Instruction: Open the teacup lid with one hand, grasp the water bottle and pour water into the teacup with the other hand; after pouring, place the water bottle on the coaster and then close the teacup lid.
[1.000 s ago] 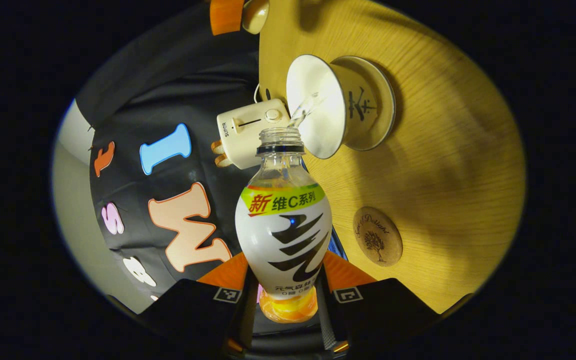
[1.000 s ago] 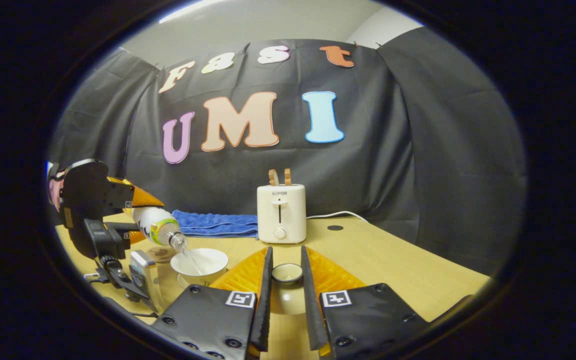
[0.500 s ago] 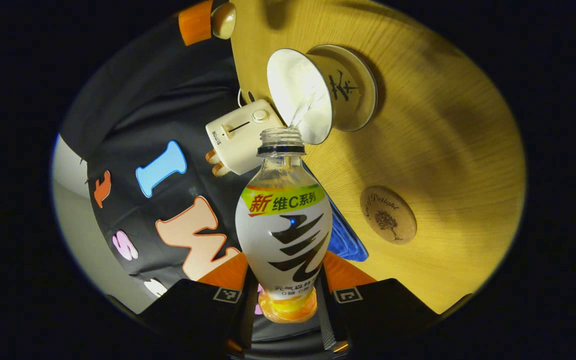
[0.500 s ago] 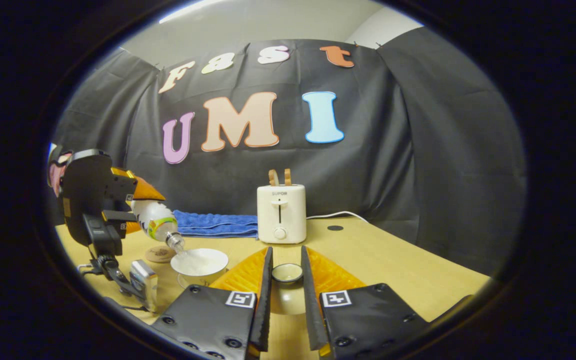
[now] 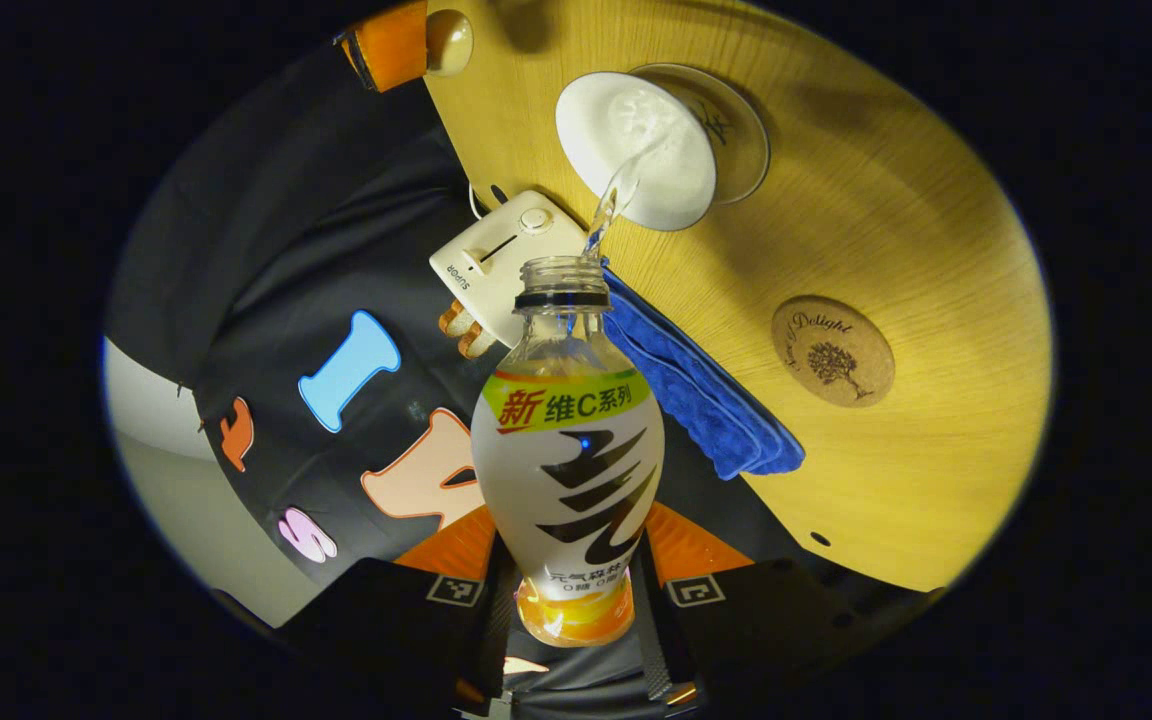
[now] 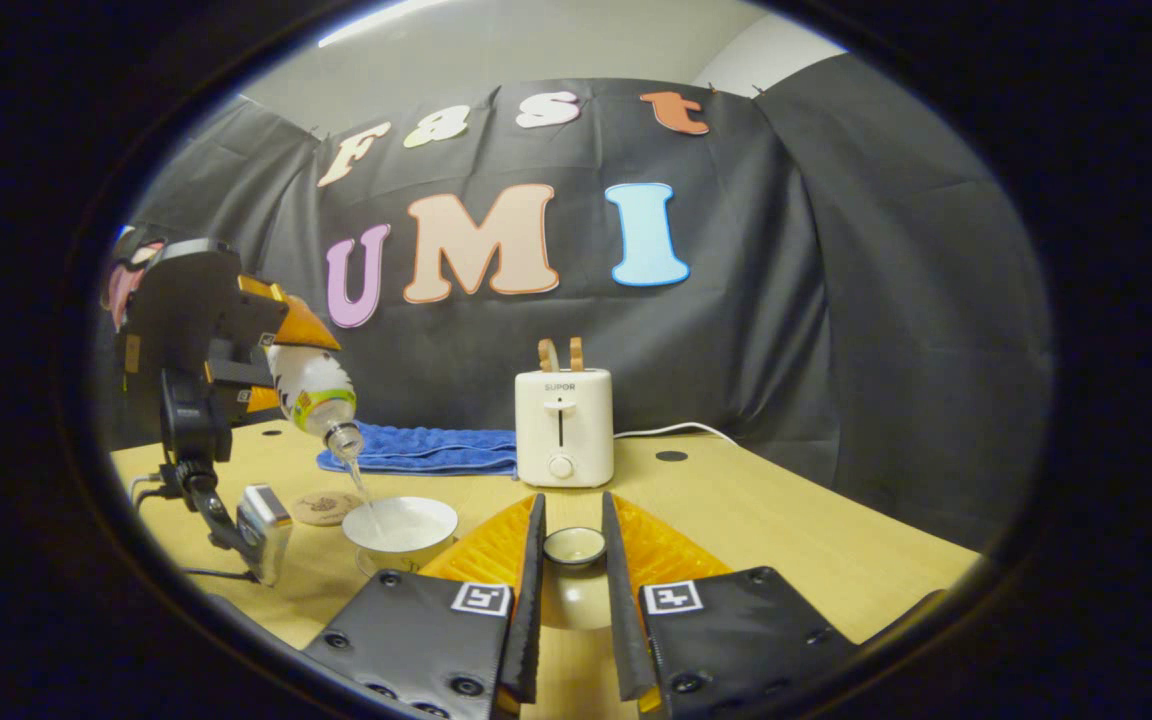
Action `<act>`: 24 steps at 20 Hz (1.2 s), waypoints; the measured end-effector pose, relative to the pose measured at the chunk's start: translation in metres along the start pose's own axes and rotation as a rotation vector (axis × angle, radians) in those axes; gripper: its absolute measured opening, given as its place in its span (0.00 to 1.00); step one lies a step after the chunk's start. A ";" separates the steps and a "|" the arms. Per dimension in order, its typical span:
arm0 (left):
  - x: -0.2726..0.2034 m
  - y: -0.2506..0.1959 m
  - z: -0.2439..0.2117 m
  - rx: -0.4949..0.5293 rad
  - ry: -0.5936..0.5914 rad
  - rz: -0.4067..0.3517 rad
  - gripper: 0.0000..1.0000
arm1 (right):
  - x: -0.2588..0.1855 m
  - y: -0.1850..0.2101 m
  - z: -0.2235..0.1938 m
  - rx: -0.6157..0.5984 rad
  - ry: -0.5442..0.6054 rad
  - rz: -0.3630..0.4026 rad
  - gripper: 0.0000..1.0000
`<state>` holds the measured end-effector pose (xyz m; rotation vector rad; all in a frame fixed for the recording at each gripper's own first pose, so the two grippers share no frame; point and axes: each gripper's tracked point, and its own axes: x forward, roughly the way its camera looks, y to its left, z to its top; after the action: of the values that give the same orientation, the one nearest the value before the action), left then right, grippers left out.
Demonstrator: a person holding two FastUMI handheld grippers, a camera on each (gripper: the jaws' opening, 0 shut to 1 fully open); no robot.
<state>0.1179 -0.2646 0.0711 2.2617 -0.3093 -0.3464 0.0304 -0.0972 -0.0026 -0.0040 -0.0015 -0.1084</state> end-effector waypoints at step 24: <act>0.002 -0.047 0.018 -0.458 -0.053 -0.049 0.51 | -0.001 0.004 0.000 0.001 0.000 0.021 0.34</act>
<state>0.1188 -0.2471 0.0235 1.8138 -0.1793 -0.4536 0.0302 -0.0931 -0.0024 -0.0035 -0.0011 -0.0877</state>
